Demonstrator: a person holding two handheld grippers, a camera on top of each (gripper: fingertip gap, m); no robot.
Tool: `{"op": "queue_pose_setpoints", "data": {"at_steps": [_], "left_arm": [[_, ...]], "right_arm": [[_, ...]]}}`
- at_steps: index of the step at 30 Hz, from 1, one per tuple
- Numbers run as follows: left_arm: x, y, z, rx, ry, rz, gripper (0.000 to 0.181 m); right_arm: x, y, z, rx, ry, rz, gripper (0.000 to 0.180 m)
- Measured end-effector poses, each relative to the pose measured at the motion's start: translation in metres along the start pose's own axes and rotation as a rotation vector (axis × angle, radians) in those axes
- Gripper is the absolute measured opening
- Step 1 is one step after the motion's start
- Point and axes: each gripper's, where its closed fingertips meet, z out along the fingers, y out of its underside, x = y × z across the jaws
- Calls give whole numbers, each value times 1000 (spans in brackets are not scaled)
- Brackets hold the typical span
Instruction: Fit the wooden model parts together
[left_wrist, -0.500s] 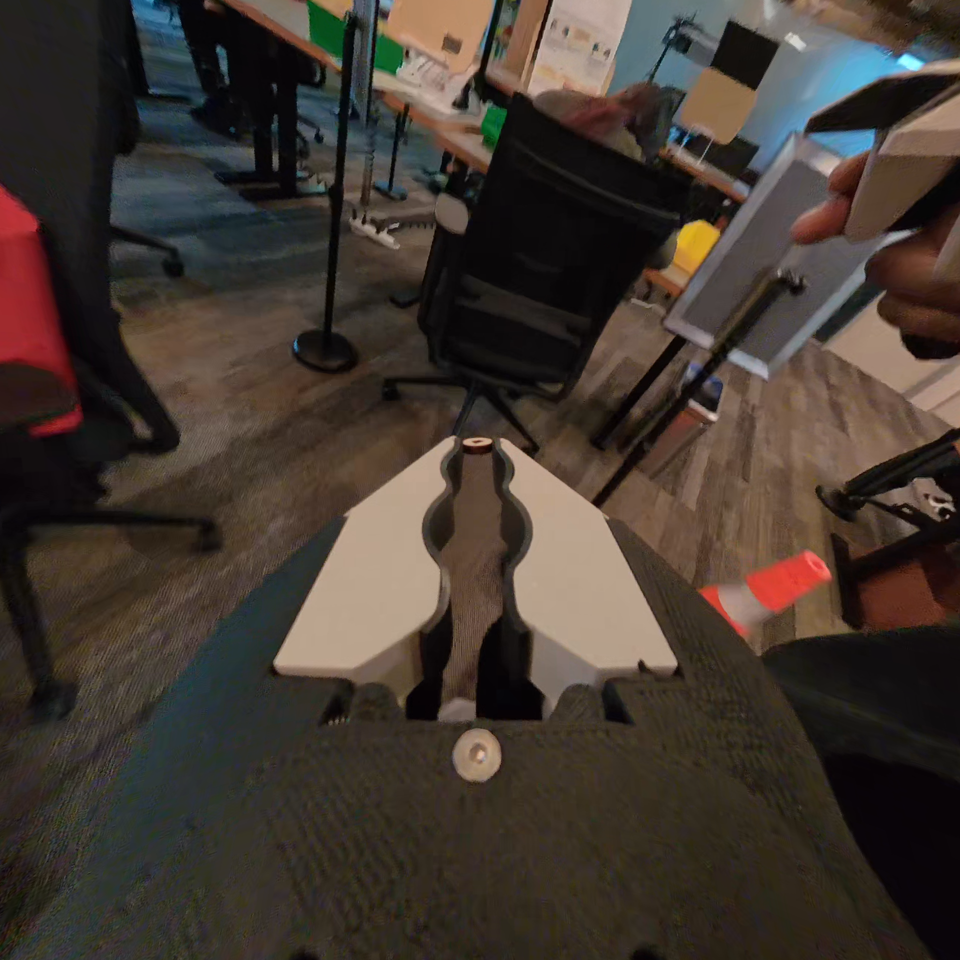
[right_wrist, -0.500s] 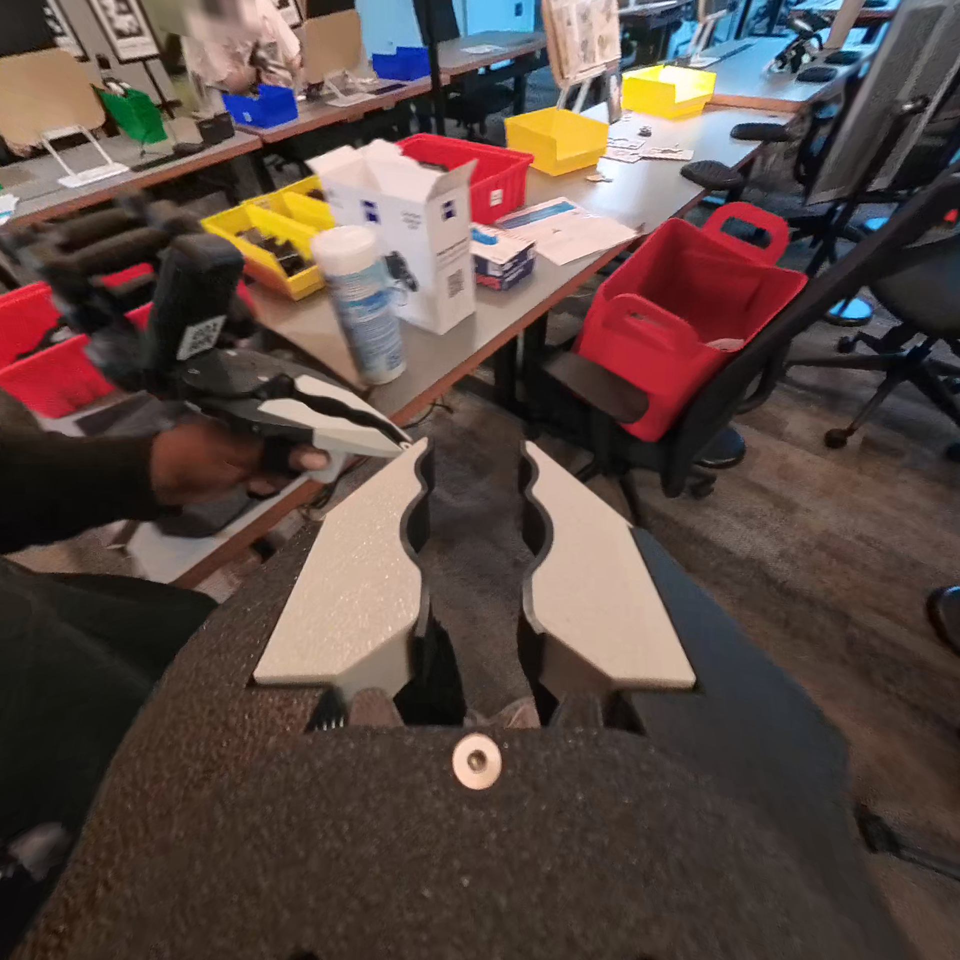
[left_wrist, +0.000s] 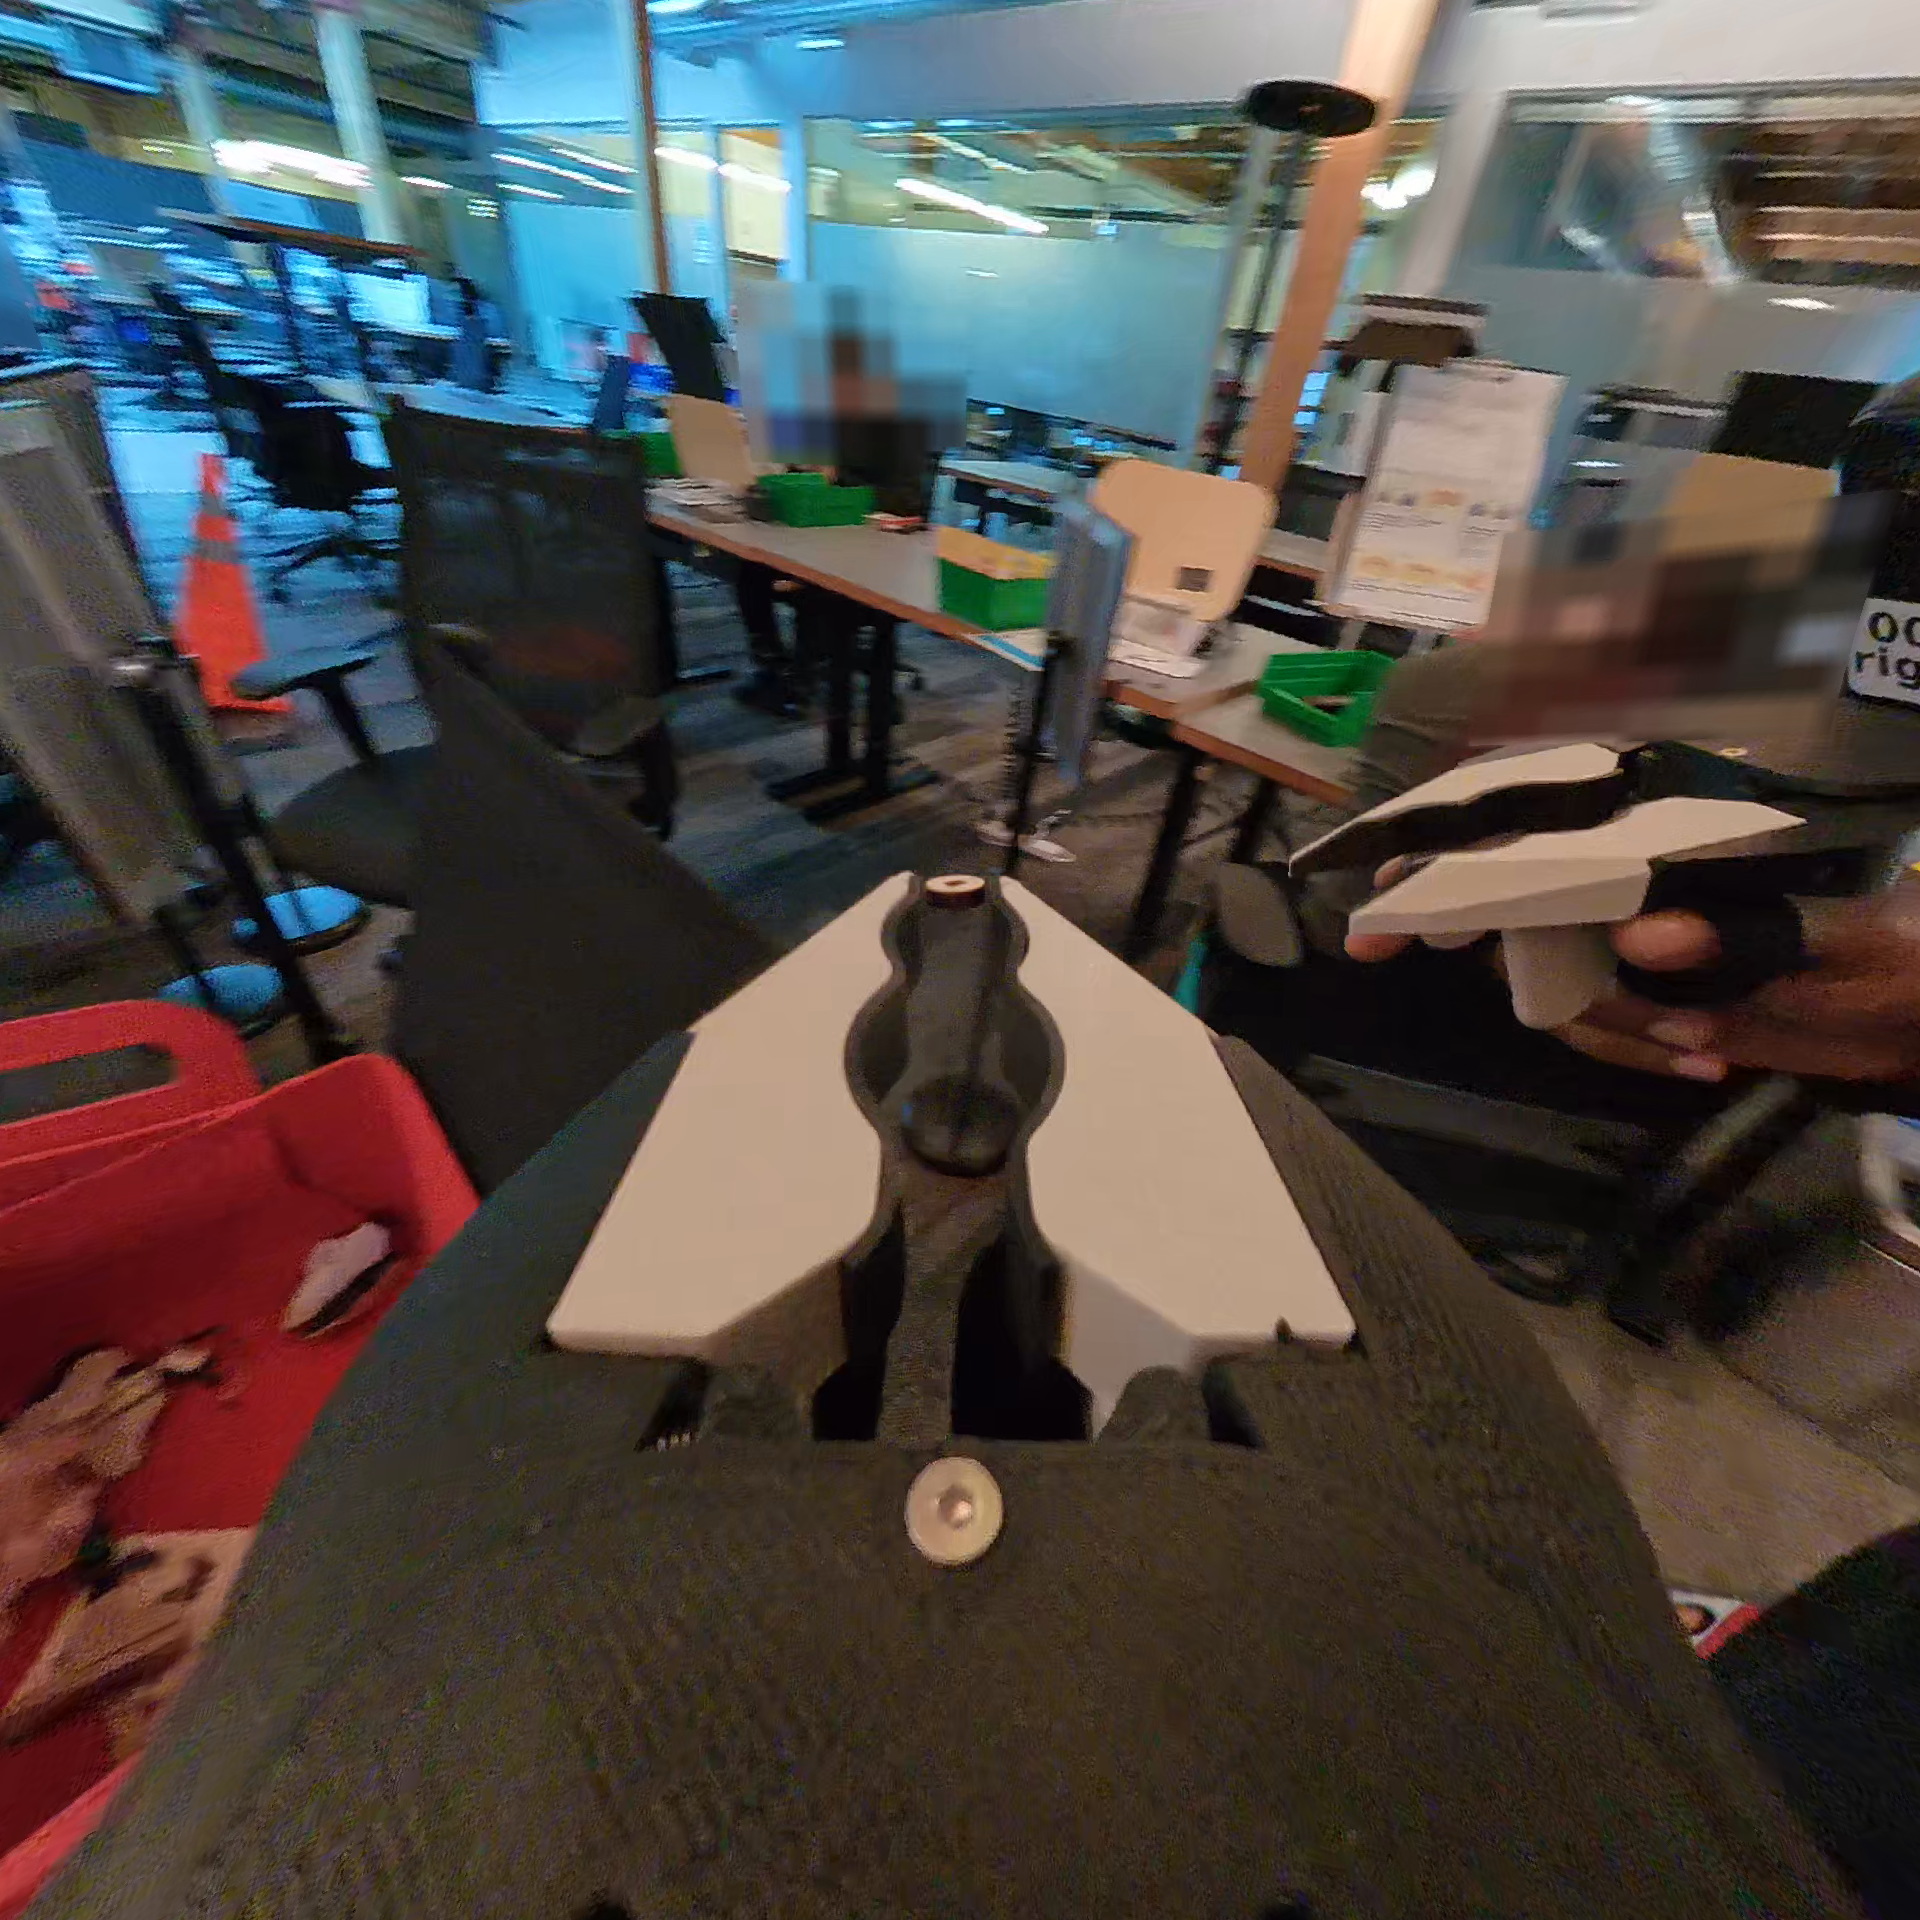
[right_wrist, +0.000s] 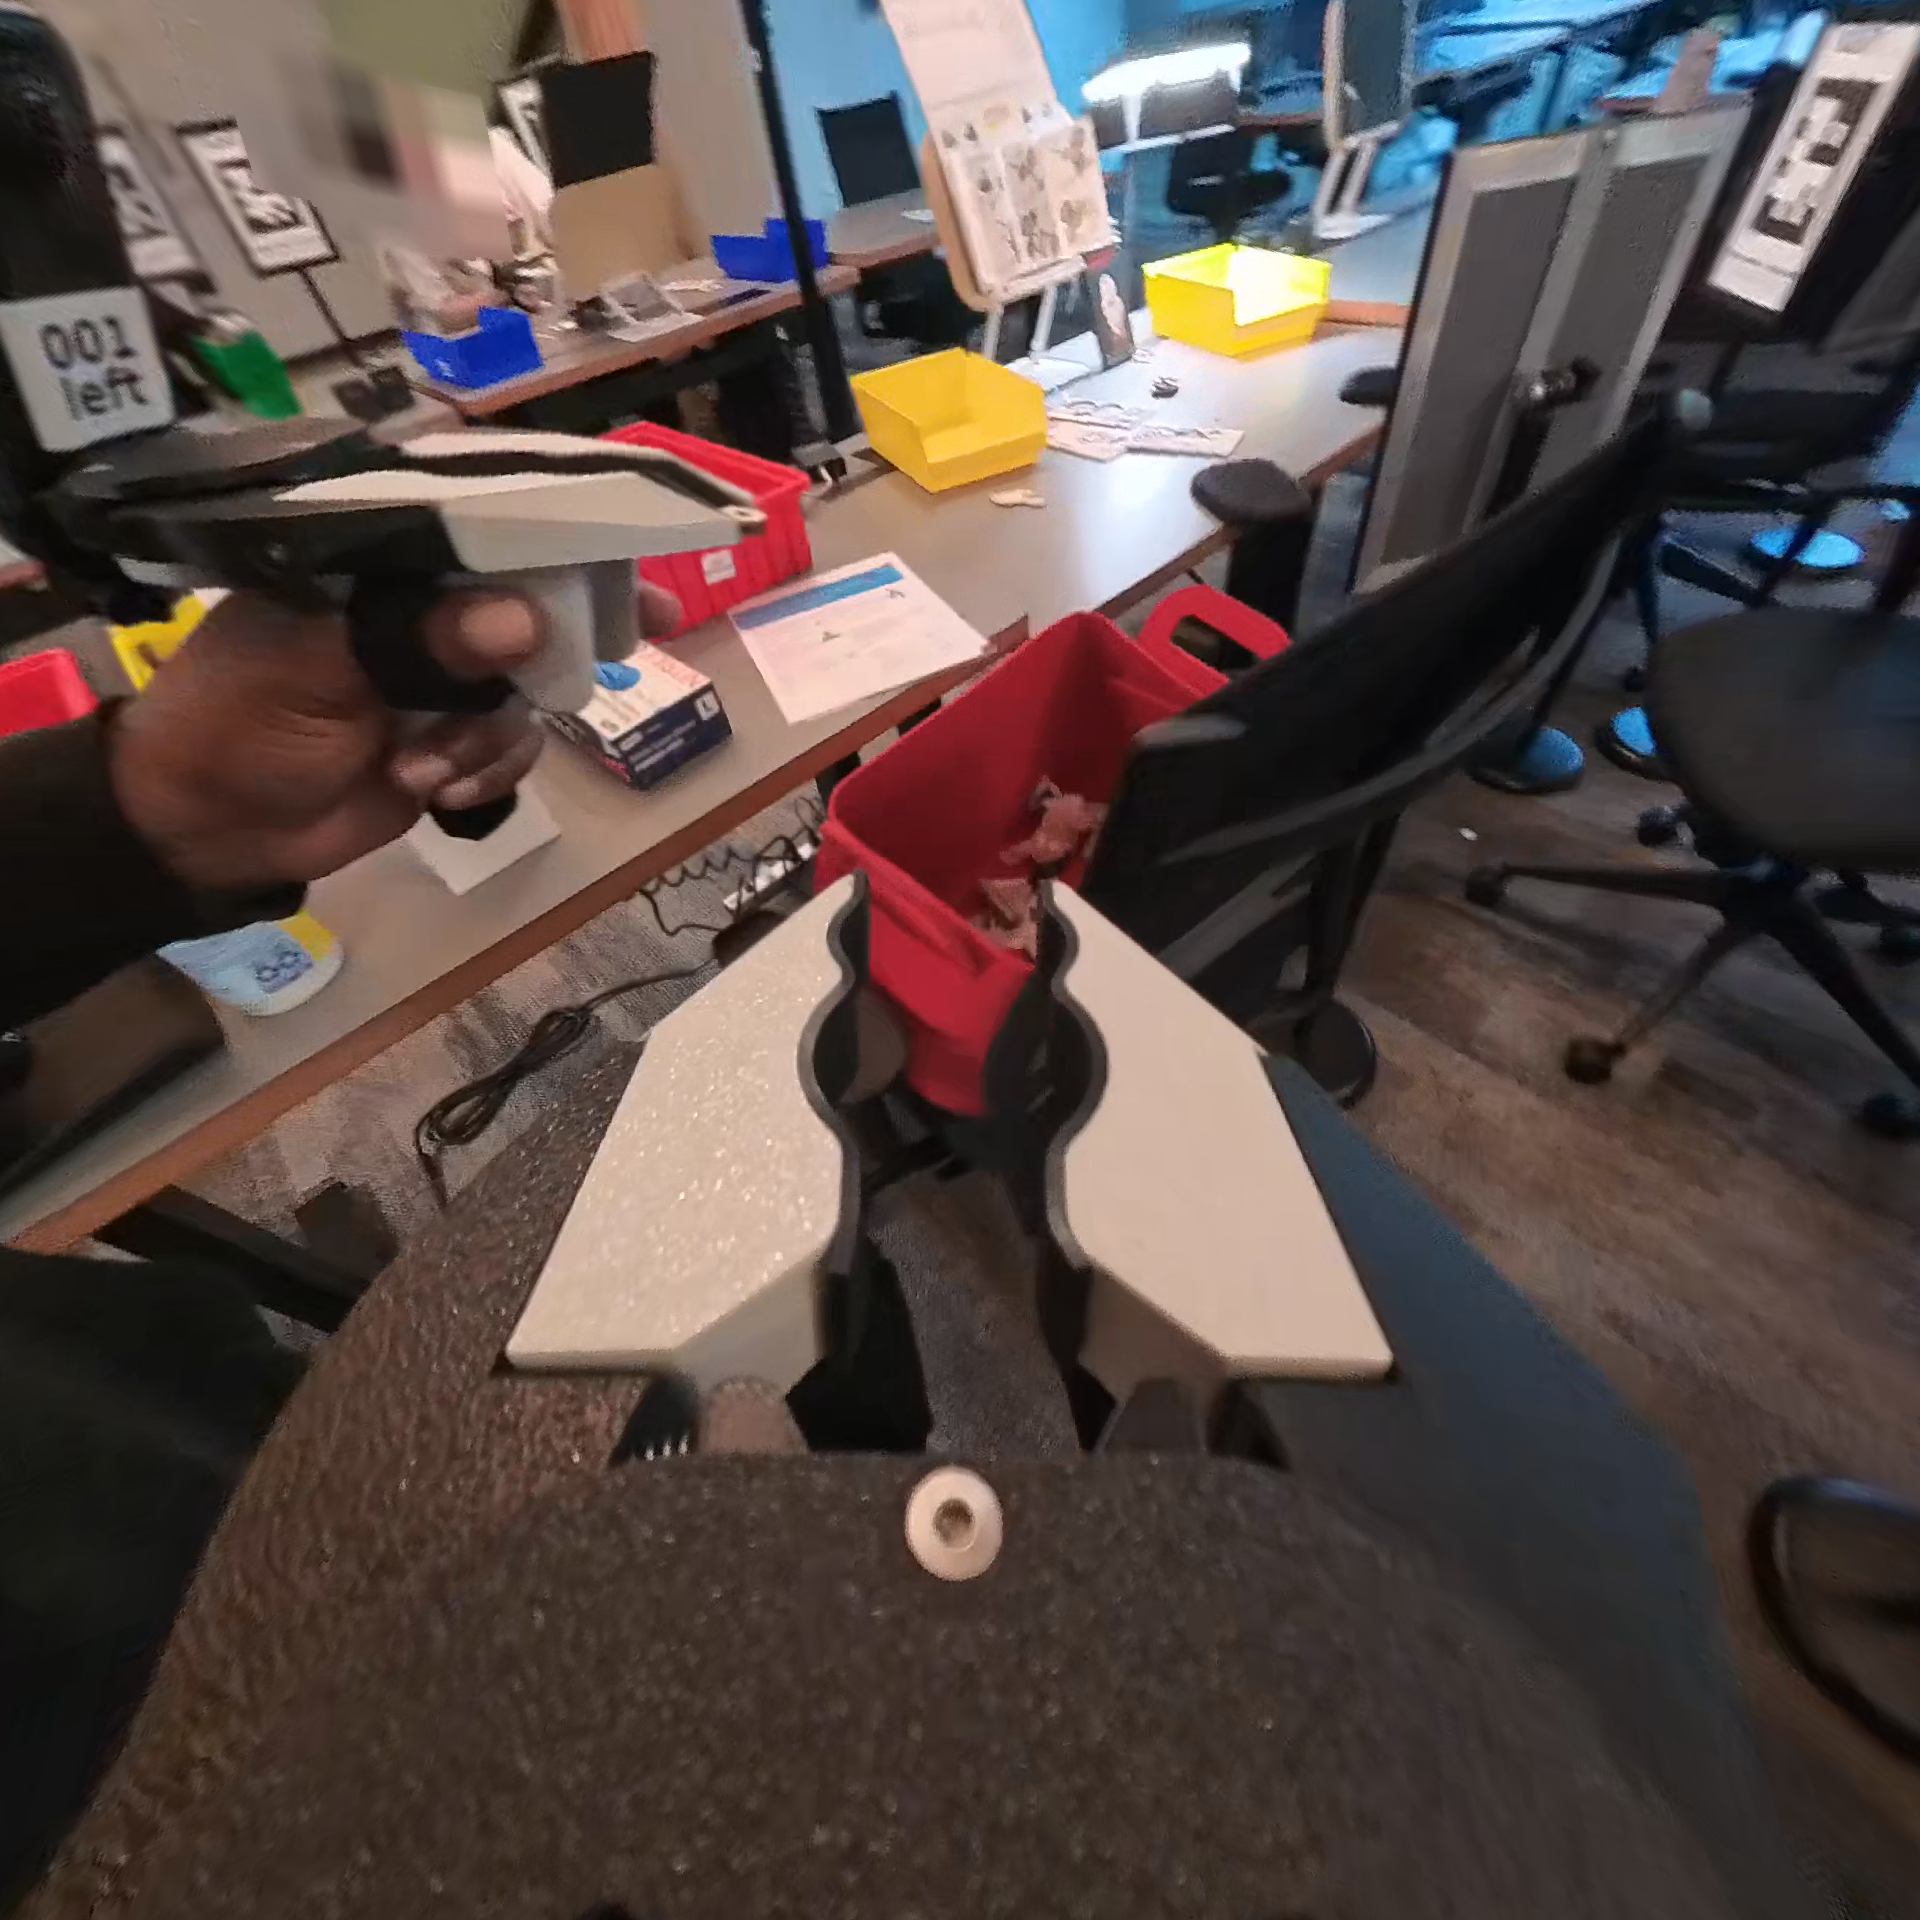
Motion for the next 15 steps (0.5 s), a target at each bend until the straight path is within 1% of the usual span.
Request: {"op": "queue_pose_setpoints", "data": {"at_steps": [2, 5, 8, 12, 15], "left_arm": [[-34, -5, 18, 1, -111, -4, 10], [-84, -14, 46, -10, -286, -18, 10], [-126, -36, 75, -6, -415, -2, 10], [-174, -56, 119, -24, -502, -10, 10], [-216, -56, 157, -46, -520, -10, 10]], "right_arm": [[47, -13, 31, 13, -80, -20, 30], [114, -43, 74, 27, -184, -47, 29], [166, -82, 103, 50, -295, -93, 28], [232, -117, 145, 32, -374, -142, 29], [277, -129, 181, 23, -422, -142, 28]]}}
